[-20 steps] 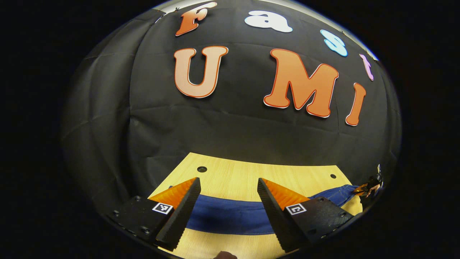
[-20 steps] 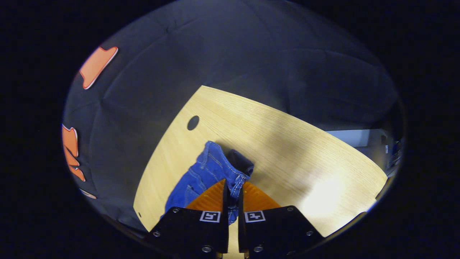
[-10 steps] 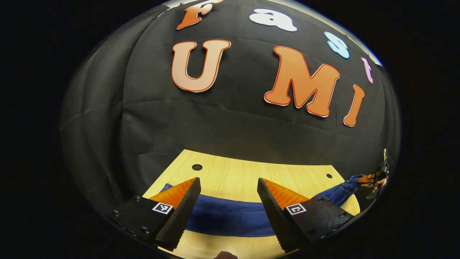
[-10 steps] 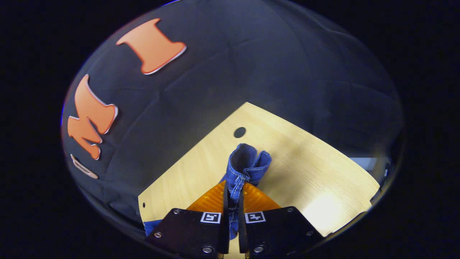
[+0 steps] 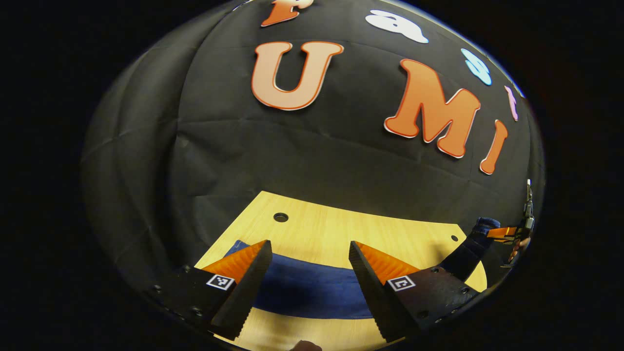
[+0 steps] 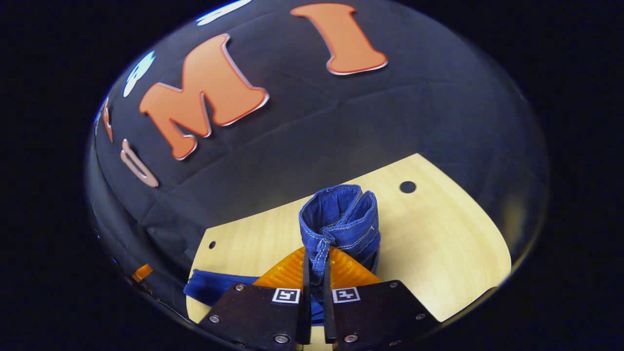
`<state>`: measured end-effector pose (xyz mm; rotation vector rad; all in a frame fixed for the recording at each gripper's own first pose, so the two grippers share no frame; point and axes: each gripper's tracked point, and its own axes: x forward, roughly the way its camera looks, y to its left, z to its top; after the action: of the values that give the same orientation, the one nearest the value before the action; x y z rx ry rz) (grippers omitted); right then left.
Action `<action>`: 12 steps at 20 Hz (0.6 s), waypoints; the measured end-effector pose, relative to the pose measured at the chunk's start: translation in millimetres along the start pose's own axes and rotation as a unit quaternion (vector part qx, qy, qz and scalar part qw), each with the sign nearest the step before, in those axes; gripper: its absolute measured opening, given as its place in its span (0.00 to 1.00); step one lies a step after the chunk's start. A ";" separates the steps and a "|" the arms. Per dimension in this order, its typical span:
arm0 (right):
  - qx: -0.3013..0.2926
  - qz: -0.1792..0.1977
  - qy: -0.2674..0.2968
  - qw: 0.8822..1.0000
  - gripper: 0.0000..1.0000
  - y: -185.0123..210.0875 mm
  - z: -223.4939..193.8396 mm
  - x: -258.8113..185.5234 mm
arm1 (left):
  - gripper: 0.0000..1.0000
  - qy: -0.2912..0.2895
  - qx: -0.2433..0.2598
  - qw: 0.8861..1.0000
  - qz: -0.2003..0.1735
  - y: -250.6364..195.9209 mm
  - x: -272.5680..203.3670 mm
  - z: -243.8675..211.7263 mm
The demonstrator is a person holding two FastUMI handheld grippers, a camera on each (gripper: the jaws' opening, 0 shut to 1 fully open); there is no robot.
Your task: Grasp the waist and the cuffs of the jeans and fold them to make the two legs overlap; first hold the waist and fold one-third of the jeans toward the cuffs, then hold the cuffs and fold the remaining one-third in the same direction to finish folding.
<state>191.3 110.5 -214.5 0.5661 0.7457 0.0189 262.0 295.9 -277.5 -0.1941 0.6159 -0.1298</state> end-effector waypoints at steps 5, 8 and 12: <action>-0.039 0.037 0.028 0.998 0.10 71.8 -30.0 20.8 | 0.98 0.020 -0.040 0.998 0.045 67.2 3.8 -17.6; -0.059 0.052 0.043 0.996 0.10 105.5 -54.2 33.1 | 0.98 0.036 -0.066 0.994 0.073 106.6 3.2 -33.0; -0.090 0.086 0.072 0.990 0.10 150.0 -99.2 52.1 | 0.98 0.063 -0.102 0.988 0.102 150.5 11.7 -61.0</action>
<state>192.8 296.9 -232.5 0.4579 0.8235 0.2875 245.2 431.7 -365.7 -0.3206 0.7721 0.1198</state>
